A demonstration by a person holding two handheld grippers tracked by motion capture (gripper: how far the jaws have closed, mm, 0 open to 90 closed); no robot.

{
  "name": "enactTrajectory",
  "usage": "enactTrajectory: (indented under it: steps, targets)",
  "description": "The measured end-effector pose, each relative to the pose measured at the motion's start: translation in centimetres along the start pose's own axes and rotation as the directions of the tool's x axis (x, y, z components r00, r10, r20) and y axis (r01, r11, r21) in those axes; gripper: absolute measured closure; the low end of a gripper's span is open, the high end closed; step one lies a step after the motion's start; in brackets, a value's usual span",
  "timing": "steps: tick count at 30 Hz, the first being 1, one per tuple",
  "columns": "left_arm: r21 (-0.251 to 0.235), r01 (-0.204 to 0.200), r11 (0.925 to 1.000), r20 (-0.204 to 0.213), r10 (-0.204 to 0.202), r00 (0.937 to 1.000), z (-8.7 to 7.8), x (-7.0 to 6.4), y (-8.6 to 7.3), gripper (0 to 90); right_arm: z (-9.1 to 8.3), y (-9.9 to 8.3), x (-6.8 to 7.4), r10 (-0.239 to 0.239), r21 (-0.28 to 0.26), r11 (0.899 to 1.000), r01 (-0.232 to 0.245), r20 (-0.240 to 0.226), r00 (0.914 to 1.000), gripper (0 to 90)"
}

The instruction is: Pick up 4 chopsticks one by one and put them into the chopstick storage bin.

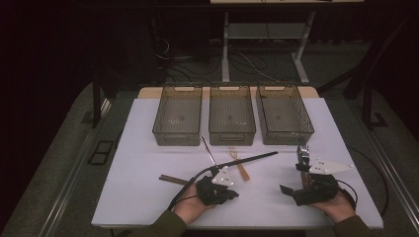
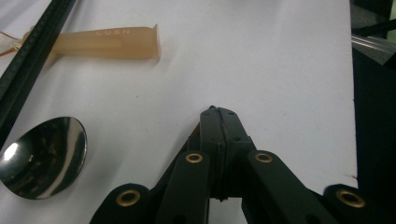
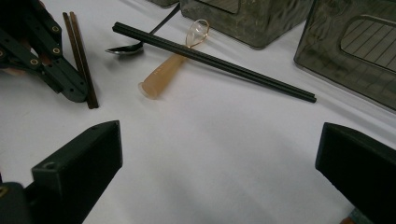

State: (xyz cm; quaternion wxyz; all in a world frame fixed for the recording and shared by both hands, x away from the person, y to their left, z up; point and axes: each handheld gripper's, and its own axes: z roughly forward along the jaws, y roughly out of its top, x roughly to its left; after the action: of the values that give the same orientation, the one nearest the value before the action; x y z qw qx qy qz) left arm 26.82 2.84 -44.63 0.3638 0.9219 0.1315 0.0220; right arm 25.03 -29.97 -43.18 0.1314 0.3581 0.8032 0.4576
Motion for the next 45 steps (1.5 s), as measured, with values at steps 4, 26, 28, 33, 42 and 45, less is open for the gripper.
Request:
enactTrajectory:
  steps: [4,26,28,33,42,45]
  targets:
    - [-0.025,0.026,0.9993,-0.008,-0.026,0.9996,0.4,0.0,0.2,90.0,0.0,0.0,0.0,-0.002,0.0,1.0,0.002,-0.001,1.0,0.4]
    - [-0.045,0.035,0.9984,-0.025,-0.036,0.999,1.0,0.8,1.3,90.0,-0.1,0.0,0.0,-0.001,-0.001,1.0,0.001,-0.004,1.0,0.4]
    - [-0.043,0.032,0.9986,0.0,-0.032,0.9995,0.5,0.8,1.3,89.9,-0.1,0.0,0.0,-0.001,-0.002,1.0,0.001,-0.004,1.0,0.4]
    - [-0.064,0.069,0.9955,0.009,-0.069,0.9976,-1.9,1.0,0.7,85.7,-0.2,0.0,0.0,-0.002,-0.007,1.0,0.002,-0.004,1.0,0.4]
    - [-0.098,0.139,0.9854,-0.078,-0.147,0.9861,-8.4,4.0,-3.7,70.4,-0.2,0.0,0.0,0.0,-0.004,1.0,0.0,-0.001,1.0,0.4]
    - [-0.094,0.168,0.9813,-0.106,-0.177,0.9785,-10.0,5.2,-5.8,63.6,-0.1,0.0,0.0,0.001,-0.002,1.0,-0.001,-0.003,1.0,0.4]
